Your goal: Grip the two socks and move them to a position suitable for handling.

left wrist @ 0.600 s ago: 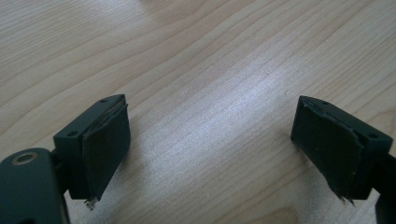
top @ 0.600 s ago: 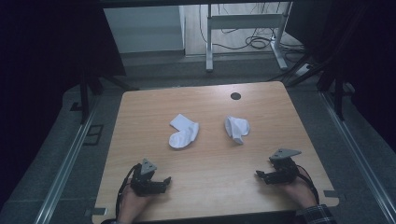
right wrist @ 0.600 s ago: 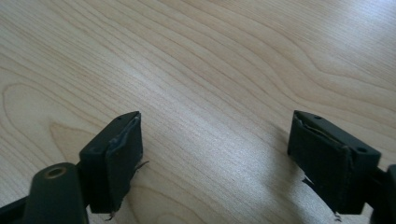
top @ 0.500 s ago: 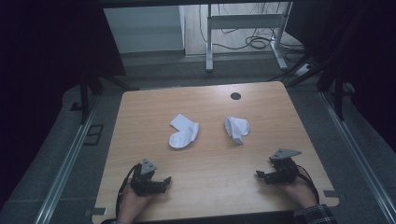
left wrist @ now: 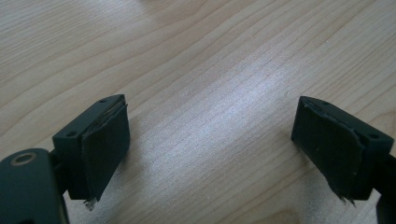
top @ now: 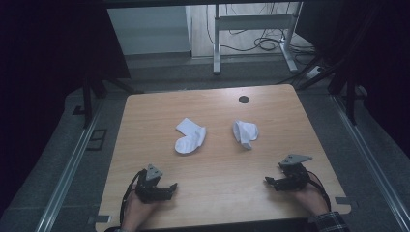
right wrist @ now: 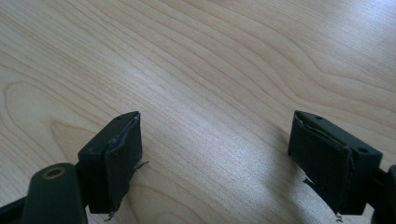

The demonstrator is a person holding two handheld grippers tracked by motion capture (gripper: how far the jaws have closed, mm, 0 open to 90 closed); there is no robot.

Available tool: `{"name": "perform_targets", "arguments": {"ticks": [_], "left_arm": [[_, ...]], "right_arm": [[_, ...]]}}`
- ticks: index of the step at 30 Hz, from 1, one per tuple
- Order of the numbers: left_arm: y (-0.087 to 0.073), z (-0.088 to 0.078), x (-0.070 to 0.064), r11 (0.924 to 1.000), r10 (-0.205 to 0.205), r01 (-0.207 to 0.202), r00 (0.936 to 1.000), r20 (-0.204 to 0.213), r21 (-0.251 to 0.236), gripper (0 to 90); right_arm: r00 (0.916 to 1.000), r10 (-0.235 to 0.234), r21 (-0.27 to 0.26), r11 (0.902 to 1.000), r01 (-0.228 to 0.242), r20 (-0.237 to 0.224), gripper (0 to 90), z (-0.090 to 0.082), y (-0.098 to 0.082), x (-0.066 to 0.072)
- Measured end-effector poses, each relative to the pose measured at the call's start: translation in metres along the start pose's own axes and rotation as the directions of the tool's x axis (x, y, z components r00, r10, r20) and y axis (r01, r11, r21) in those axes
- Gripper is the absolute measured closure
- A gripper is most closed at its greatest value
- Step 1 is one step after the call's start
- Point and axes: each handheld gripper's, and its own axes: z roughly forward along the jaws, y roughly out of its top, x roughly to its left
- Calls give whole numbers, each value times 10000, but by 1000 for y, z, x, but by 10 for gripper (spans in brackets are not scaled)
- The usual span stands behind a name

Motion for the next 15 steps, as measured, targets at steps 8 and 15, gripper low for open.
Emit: {"name": "perform_targets", "arguments": {"ticks": [8, 15], "left_arm": [[0, 0, 0, 10000, -1, 1, 10000, 5, 4, 114], [0, 0, 0, 10000, -1, 1, 10000, 5, 1, 115]], "right_arm": [[9999, 127, 147, 9998, -128, 75, 270, -2, 3, -1], [9994, 332, 46, 9994, -332, -61, 298, -3, 5, -2]]}}
